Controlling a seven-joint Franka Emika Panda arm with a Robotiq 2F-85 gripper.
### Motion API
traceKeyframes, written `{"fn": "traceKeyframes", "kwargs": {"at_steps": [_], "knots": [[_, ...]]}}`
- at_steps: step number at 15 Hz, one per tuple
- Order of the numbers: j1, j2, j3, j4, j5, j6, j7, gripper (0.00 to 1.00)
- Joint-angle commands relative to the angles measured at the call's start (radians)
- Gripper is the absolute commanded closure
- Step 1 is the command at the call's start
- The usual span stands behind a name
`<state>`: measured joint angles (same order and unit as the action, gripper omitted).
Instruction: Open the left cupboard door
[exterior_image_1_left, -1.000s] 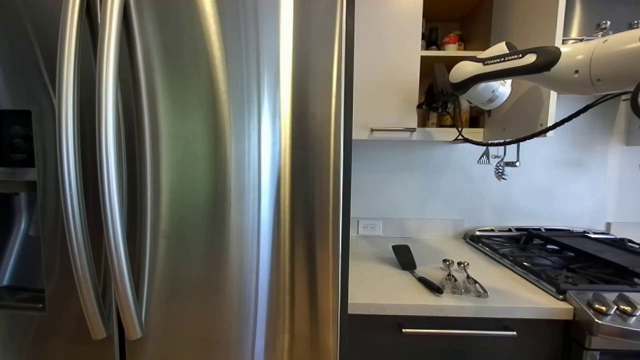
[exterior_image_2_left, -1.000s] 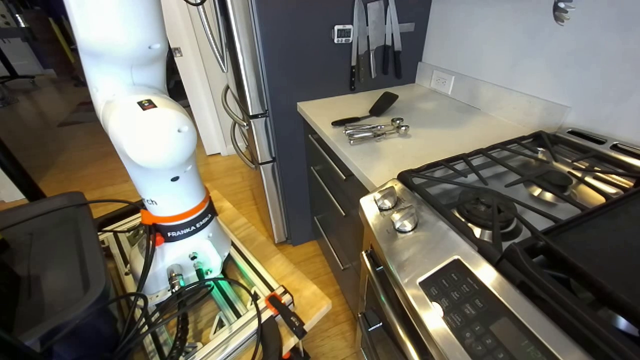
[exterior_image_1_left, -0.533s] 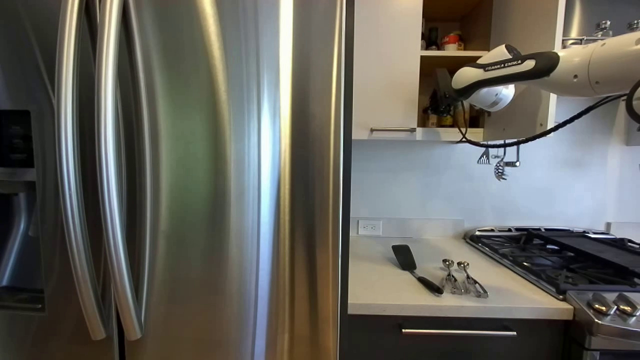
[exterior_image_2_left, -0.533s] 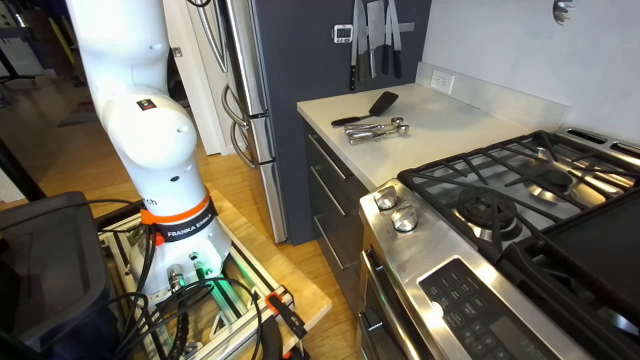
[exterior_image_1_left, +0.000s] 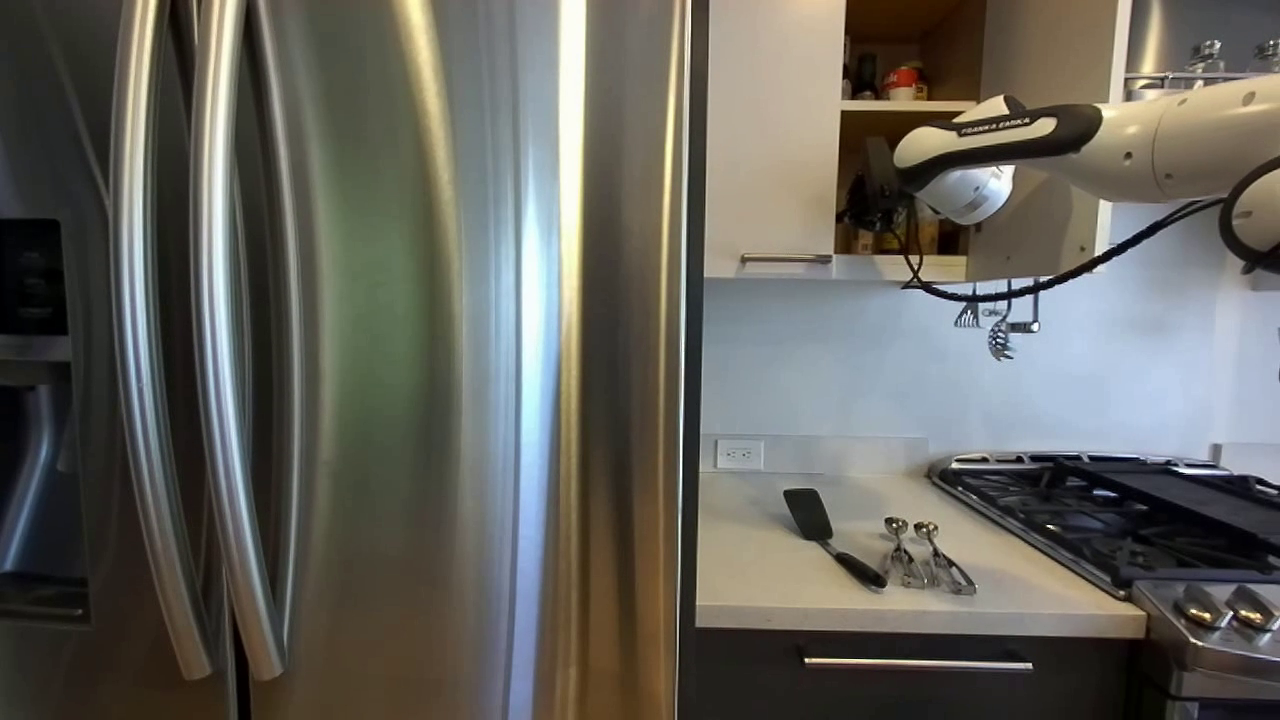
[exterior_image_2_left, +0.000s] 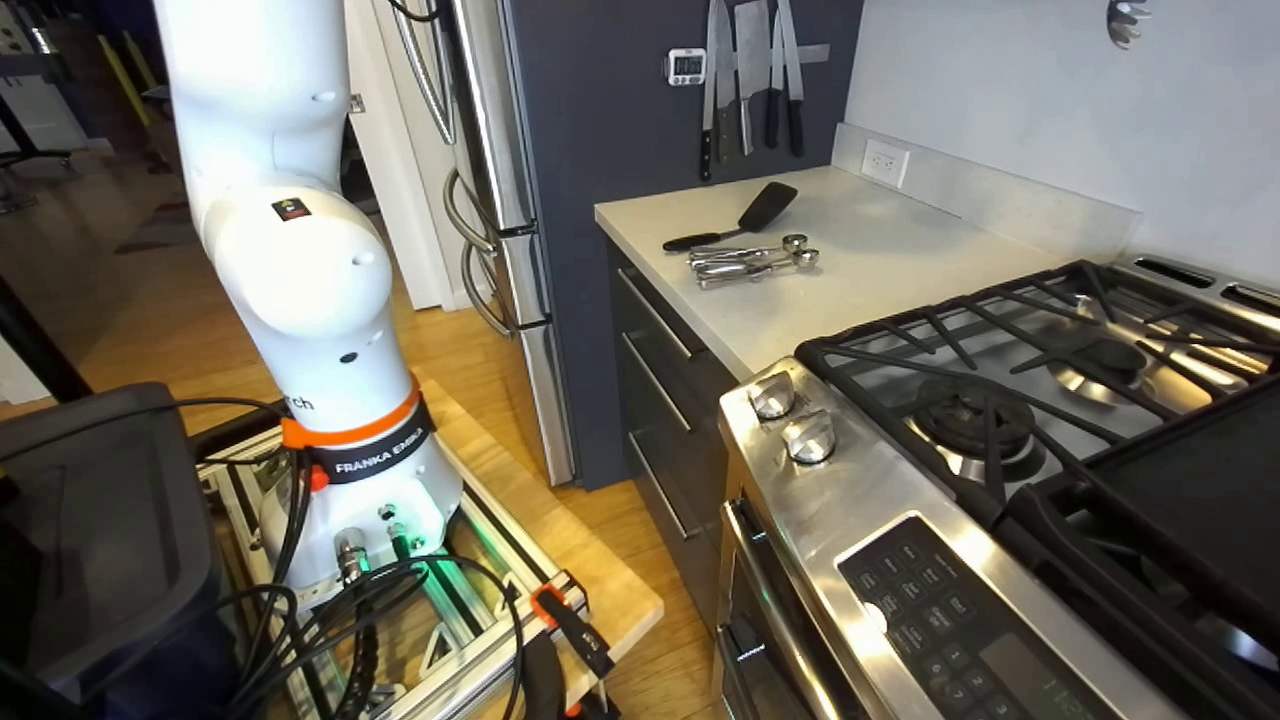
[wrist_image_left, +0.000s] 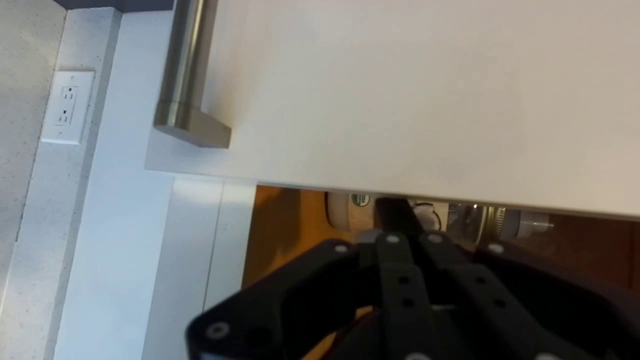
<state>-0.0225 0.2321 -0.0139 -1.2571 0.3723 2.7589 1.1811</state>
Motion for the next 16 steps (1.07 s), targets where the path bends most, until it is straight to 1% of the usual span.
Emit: {"fn": "traceKeyframes", "kwargs": {"at_steps": [1, 3, 8, 11, 14, 16], "knots": [[-0.036, 0.062, 0.044, 0.093, 0.085, -0.035, -0.117, 1.0], [-0.053, 0.075, 0.066, 0.114, 0.123, -0.063, -0.19, 1.0], [-0.1, 0.051, 0.088, 0.112, 0.189, -0.232, -0.304, 1.0], [-0.149, 0.024, 0.127, 0.11, 0.306, -0.332, -0.463, 1.0], [-0.189, 0.014, 0.148, 0.112, 0.417, -0.413, -0.605, 1.0], [-0.21, 0.003, 0.155, 0.103, 0.477, -0.475, -0.677, 1.0]]}}
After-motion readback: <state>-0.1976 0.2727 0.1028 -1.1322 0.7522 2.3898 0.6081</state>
